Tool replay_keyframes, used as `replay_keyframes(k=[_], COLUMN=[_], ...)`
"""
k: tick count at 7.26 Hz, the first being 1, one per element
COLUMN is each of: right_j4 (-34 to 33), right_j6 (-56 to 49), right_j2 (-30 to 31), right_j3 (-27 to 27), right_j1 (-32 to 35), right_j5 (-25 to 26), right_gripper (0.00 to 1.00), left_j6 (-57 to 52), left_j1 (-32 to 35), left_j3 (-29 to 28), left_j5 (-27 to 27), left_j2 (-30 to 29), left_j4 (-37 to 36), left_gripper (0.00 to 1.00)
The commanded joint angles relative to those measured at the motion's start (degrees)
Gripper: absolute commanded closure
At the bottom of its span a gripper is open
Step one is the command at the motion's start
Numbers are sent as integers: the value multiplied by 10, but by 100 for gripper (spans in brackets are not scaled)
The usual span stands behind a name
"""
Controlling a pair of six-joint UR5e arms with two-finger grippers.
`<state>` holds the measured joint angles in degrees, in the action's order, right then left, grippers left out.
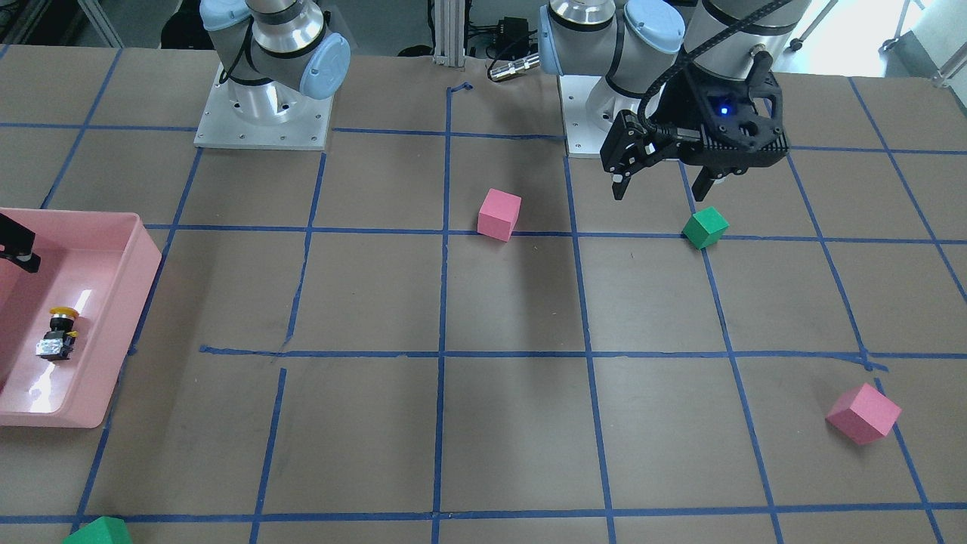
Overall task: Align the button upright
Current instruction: 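Move the right gripper over the pink tray and lower toward the yellow button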
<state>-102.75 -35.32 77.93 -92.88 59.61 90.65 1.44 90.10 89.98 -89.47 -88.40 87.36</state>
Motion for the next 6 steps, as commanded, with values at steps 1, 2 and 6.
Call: replay_keyframes(k=[1, 2, 6], right_j4=[-93, -122, -176], right_j6=[5, 7, 25], right_j2=[-41, -52, -95], right_j3=[-48, -72, -93], right_j1=[-2, -2, -4], right_j5=[8, 13, 52], right_gripper=[0, 0, 0], left_j6=[0, 0, 0], left_j1=[0, 0, 0], left_j3=[-1, -1, -1], left_j5=[0, 0, 0], left_j2=[0, 0, 0], left_j4=[0, 0, 0], left_gripper=[0, 0, 0])
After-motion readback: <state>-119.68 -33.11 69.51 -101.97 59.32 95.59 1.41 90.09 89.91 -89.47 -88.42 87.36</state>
